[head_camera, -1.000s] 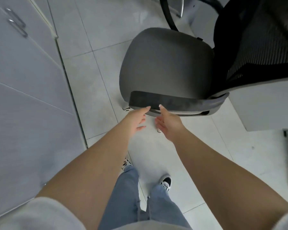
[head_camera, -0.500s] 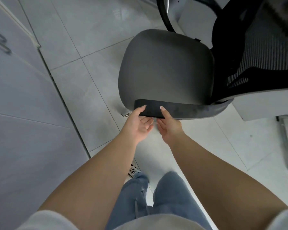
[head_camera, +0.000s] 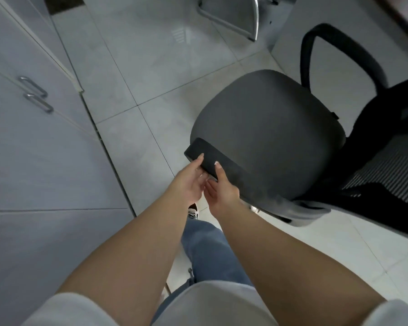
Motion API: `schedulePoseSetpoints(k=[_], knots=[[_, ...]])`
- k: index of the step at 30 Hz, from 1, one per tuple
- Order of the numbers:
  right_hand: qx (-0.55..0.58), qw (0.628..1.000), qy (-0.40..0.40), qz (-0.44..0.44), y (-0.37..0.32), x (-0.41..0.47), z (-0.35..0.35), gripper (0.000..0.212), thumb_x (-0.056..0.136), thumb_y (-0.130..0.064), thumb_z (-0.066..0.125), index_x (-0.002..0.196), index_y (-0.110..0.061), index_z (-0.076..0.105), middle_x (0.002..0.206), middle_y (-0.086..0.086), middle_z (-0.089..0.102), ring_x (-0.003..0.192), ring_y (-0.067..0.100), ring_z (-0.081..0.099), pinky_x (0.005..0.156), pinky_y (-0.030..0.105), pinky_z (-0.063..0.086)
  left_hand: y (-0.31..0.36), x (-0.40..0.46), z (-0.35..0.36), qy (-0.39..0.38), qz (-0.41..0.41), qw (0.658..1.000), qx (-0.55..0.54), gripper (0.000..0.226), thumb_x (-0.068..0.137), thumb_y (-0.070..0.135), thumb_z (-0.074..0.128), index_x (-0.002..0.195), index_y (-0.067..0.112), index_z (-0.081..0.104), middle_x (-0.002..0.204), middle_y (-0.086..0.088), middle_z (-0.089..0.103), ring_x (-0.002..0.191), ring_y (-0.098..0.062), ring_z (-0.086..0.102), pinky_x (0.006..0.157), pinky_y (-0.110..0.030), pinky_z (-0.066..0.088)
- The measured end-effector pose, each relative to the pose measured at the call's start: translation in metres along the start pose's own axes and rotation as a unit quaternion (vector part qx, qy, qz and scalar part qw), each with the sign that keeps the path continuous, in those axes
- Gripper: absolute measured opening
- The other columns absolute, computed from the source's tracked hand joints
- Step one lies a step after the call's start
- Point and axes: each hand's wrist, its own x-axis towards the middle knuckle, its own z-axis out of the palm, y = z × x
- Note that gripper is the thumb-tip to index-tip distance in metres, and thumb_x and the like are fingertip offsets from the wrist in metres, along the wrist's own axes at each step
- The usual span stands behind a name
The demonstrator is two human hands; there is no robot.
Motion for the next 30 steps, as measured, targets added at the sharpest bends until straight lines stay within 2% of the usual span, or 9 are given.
schedulePoseSetpoints(k=[5, 7, 10, 13, 15, 18, 23, 25, 30], knots=[[0.068, 0.998, -0.002, 0.009, -0.006, 0.019, 0.074, 0.047, 0.081, -0.035, 0.071, 0.112, -0.002, 0.059, 0.11, 0.015, 0.064, 0.091, 0.016, 0.065, 0.082, 0.025, 0.052, 0.079, 0.021, 0.005, 0.008, -0.014, 0.996, 0.09, 0.024, 0.093, 0.034, 0.053, 0.103, 0.013, 0.06, 0.124, -0.005, 0.059, 0.114, -0.015, 0.054, 0.096, -0.027, 0.038], [0.077, 0.997, -0.012, 0.015, -0.013, 0.024, 0.096, 0.046, 0.082, -0.037, 0.07, 0.109, -0.002, 0.057, 0.116, 0.017, 0.061, 0.093, 0.018, 0.064, 0.084, 0.026, 0.051, 0.101, 0.029, 0.008, 0.016, -0.009, 0.993, 0.114, 0.021, 0.092, 0.032, 0.054, 0.103, 0.015, 0.06, 0.13, -0.005, 0.057, 0.123, -0.015, 0.05, 0.103, -0.028, 0.036], [0.08, 0.996, -0.018, 0.022, -0.027, 0.033, 0.127, 0.04, 0.085, -0.04, 0.065, 0.101, -0.005, 0.052, 0.122, 0.02, 0.057, 0.108, 0.023, 0.06, 0.091, 0.029, 0.049, 0.133, 0.042, 0.01, 0.018, -0.013, 0.992, 0.126, 0.012, 0.094, 0.027, 0.052, 0.096, 0.018, 0.06, 0.132, -0.002, 0.056, 0.128, -0.015, 0.046, 0.097, -0.028, 0.033], [0.042, 0.999, -0.014, 0.019, -0.038, 0.045, 0.154, 0.061, 0.082, -0.049, 0.063, 0.118, -0.001, 0.05, 0.125, 0.02, 0.055, 0.114, 0.024, 0.057, 0.094, 0.029, 0.048, 0.163, 0.052, 0.011, 0.01, -0.025, 0.99, 0.141, 0.015, 0.095, 0.023, 0.047, 0.102, 0.016, 0.058, 0.134, -0.001, 0.054, 0.128, -0.014, 0.046, 0.092, -0.028, 0.029], [0.029, 0.999, -0.007, 0.014, -0.043, 0.053, 0.168, 0.062, 0.081, -0.052, 0.063, 0.118, -0.003, 0.052, 0.123, 0.018, 0.057, 0.107, 0.022, 0.06, 0.091, 0.027, 0.049, 0.181, 0.059, 0.012, 0.0, -0.04, 0.988, 0.146, 0.016, 0.096, 0.022, 0.044, 0.101, 0.015, 0.057, 0.135, -0.001, 0.053, 0.128, -0.015, 0.046, 0.093, -0.028, 0.028], [0.03, 0.999, 0.014, 0.007, -0.056, 0.062, 0.197, 0.059, 0.082, -0.057, 0.059, 0.113, -0.007, 0.055, 0.123, 0.017, 0.058, 0.098, 0.019, 0.06, 0.088, 0.025, 0.048, 0.214, 0.077, 0.021, -0.026, -0.051, 0.98, 0.189, 0.036, 0.096, 0.027, 0.044, 0.128, 0.012, 0.05, 0.14, -0.004, 0.049, 0.13, -0.017, 0.045, 0.098, -0.029, 0.028], [0.192, 0.981, 0.014, 0.022, -0.096, 0.067, 0.241, 0.107, 0.075, -0.072, 0.051, 0.145, 0.003, 0.02, 0.148, 0.023, 0.03, 0.136, 0.027, 0.036, 0.11, 0.034, 0.033, 0.276, 0.101, 0.048, -0.085, -0.098, 0.946, 0.296, 0.057, 0.096, 0.039, 0.042, 0.144, 0.008, 0.033, 0.149, -0.005, 0.035, 0.137, -0.018, 0.034, 0.112, -0.035, 0.021], [0.214, 0.976, 0.021, 0.024, -0.113, 0.069, 0.253, 0.114, 0.075, -0.075, 0.045, 0.146, 0.006, 0.01, 0.15, 0.024, 0.024, 0.139, 0.027, 0.029, 0.112, 0.035, 0.03, 0.299, 0.112, 0.059, -0.109, -0.112, 0.93, 0.333, 0.059, 0.096, 0.041, 0.039, 0.145, 0.011, 0.03, 0.151, -0.002, 0.032, 0.139, -0.015, 0.028, 0.112, -0.036, 0.019], [0.254, 0.967, 0.022, 0.008, -0.142, 0.079, 0.28, 0.117, 0.073, -0.078, 0.042, 0.146, 0.006, 0.007, 0.153, 0.021, 0.021, 0.141, 0.026, 0.026, 0.114, 0.035, 0.028, 0.334, 0.131, 0.083, -0.136, -0.138, 0.908, 0.37, 0.062, 0.096, 0.044, 0.036, 0.146, 0.008, 0.026, 0.153, -0.005, 0.027, 0.142, -0.016, 0.022, 0.113, -0.036, 0.021]])
